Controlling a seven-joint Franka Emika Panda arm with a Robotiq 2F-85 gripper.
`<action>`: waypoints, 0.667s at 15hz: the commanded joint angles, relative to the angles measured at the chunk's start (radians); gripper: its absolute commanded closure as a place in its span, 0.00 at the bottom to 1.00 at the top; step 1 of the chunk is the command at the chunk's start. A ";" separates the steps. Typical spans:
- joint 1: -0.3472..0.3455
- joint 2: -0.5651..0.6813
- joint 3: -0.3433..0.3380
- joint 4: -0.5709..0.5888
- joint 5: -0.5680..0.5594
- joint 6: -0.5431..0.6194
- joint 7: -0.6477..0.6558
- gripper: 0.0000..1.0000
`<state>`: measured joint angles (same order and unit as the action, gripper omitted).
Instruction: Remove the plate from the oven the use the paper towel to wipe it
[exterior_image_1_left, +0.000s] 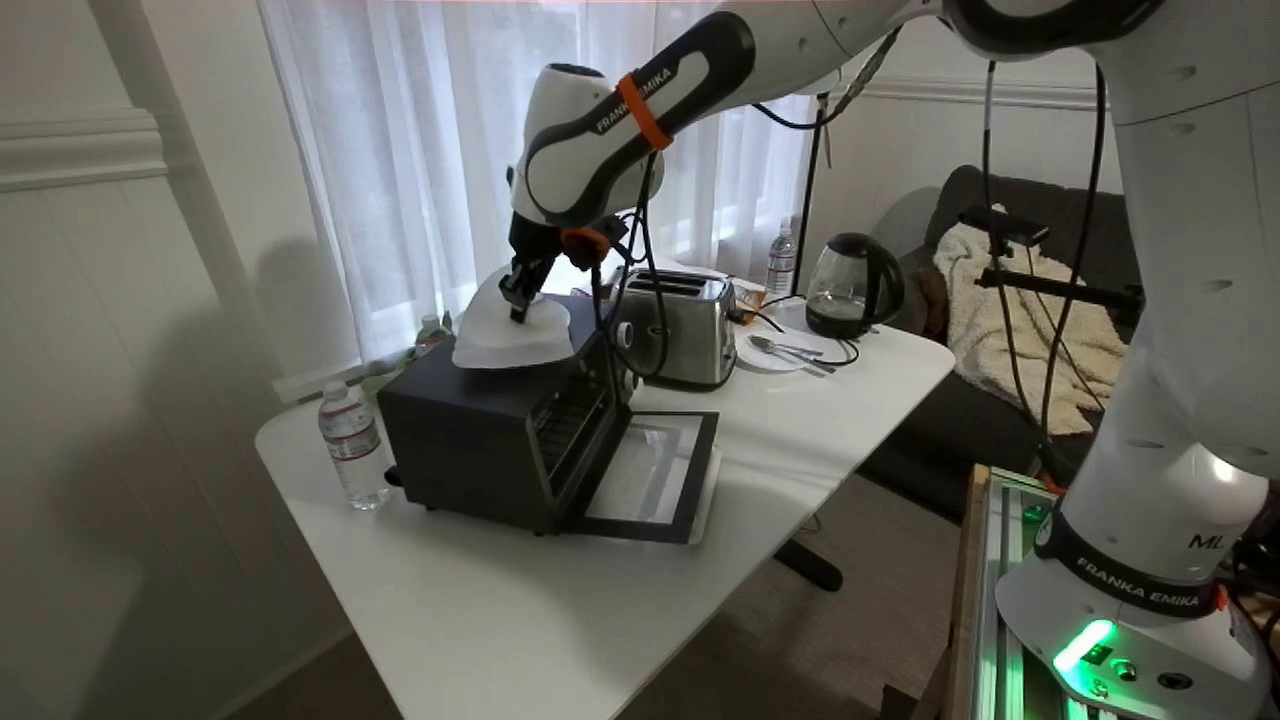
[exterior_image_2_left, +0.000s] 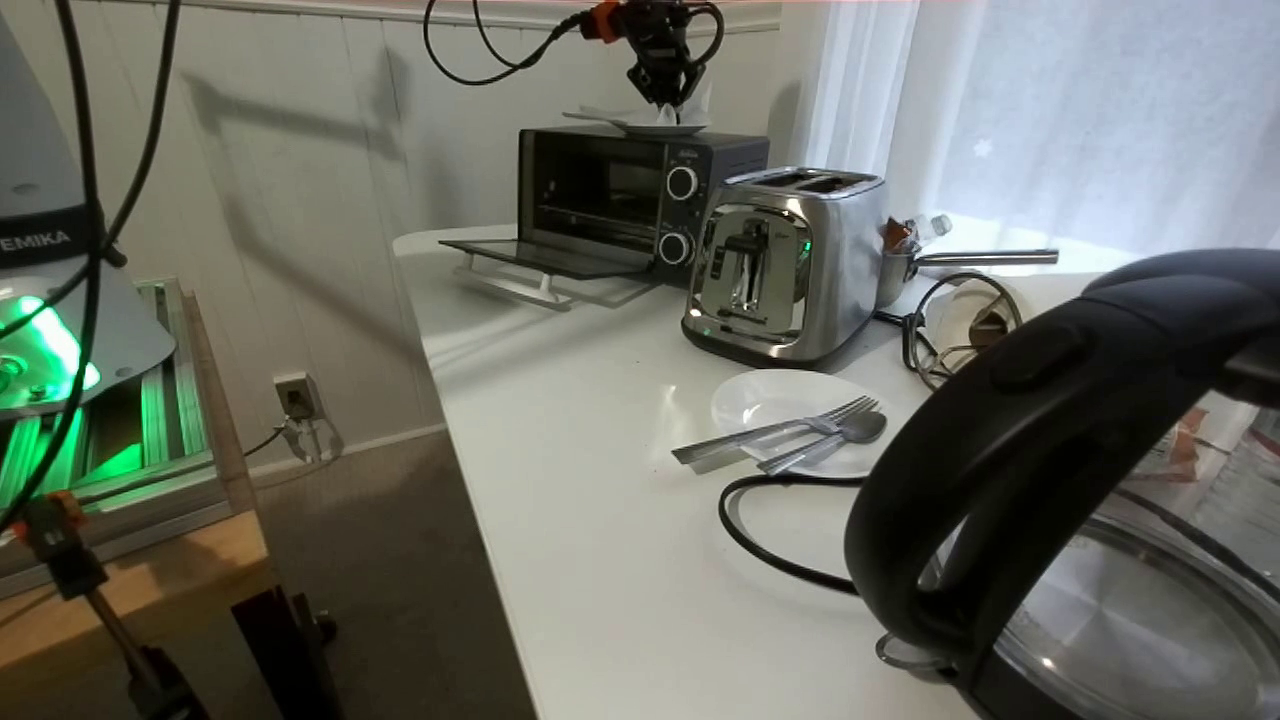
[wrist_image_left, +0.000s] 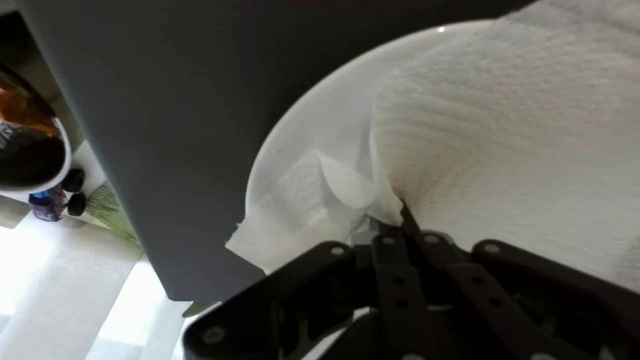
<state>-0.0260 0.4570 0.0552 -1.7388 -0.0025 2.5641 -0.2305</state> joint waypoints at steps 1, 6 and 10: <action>-0.030 0.004 0.064 0.001 0.075 -0.006 -0.062 1.00; -0.047 -0.019 0.105 -0.021 0.152 -0.053 -0.096 1.00; -0.031 -0.049 0.057 -0.038 0.125 -0.107 -0.013 1.00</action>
<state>-0.0594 0.4489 0.1367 -1.7407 0.1199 2.5053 -0.2891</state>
